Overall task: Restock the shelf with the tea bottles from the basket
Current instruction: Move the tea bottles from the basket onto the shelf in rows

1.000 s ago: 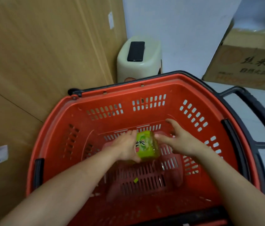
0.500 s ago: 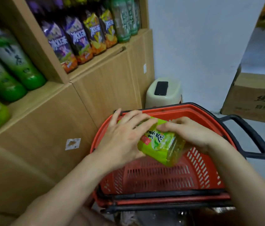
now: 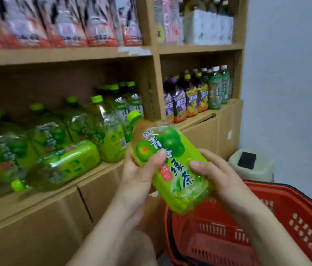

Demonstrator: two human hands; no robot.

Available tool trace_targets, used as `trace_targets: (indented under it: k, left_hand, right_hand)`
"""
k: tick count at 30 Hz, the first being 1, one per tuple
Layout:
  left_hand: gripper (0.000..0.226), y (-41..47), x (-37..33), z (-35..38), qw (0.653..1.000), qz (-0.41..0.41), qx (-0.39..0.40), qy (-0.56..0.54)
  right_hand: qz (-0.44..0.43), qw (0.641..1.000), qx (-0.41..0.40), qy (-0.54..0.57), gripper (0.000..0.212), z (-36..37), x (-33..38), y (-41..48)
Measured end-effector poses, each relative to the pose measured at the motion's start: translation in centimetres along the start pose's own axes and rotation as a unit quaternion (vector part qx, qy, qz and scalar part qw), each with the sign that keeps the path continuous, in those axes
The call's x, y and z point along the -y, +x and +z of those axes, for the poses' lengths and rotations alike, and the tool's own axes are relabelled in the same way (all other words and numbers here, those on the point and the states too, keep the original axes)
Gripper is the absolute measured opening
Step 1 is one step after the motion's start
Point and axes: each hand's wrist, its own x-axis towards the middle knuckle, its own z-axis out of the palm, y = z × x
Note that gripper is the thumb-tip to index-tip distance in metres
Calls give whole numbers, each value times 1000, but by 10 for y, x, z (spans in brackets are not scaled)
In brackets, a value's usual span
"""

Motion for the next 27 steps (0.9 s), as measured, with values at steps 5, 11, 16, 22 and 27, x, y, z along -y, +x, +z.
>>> trace_targets:
  k: [5, 11, 16, 22, 27]
  left_hand:
    - [69, 1, -64, -58, 978, 156, -79, 115]
    - [84, 1, -120, -134, 898, 242, -190, 313]
    - [87, 2, -142, -195, 846, 242, -278, 386]
    - [86, -15, -157, -255, 795, 231, -319, 462]
    - [89, -27, -147, -295, 795, 177, -318, 485]
  right_hand:
    - [-12, 992, 126, 22, 44, 65, 9, 33]
    - [-46, 976, 151, -149, 55, 128, 5, 70]
    - [-89, 942, 208, -247, 62, 157, 0, 96]
    - [-191, 847, 266, -419, 77, 206, -13, 139]
    - [-145, 744, 309, -574, 107, 247, -30, 176]
